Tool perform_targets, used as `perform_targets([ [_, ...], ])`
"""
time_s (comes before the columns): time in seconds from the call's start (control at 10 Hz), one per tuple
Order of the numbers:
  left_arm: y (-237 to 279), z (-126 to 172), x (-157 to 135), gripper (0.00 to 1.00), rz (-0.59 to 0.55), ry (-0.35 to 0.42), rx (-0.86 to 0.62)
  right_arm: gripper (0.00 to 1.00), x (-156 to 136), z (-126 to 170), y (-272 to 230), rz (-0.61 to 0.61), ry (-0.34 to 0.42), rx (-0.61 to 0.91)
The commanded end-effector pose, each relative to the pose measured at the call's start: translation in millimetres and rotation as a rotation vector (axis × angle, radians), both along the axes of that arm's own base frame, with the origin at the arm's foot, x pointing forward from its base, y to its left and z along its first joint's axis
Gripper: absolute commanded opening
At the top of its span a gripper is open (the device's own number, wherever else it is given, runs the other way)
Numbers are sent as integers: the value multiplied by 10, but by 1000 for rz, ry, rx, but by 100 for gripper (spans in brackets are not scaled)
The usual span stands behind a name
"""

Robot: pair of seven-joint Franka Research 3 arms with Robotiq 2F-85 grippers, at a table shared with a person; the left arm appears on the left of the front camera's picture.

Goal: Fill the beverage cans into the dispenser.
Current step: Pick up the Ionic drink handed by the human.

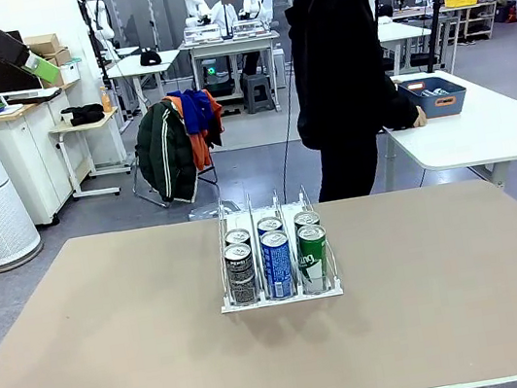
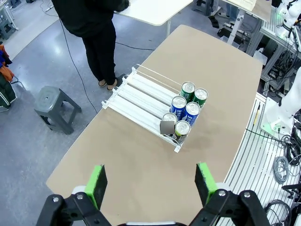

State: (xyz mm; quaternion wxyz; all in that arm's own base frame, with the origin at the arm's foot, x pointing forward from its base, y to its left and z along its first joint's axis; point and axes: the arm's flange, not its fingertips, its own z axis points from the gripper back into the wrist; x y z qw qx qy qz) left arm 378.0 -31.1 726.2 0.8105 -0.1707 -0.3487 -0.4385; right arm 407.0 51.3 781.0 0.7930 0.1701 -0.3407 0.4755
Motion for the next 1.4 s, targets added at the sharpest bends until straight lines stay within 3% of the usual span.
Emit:
perform_targets([
  [0.0, 52, -31, -24, 100, 0, -26, 18, 100, 5, -2, 11, 6, 3, 8],
  [1.3, 3, 2, 0, 100, 1, -2, 0, 100, 5, -2, 11, 6, 3, 8],
])
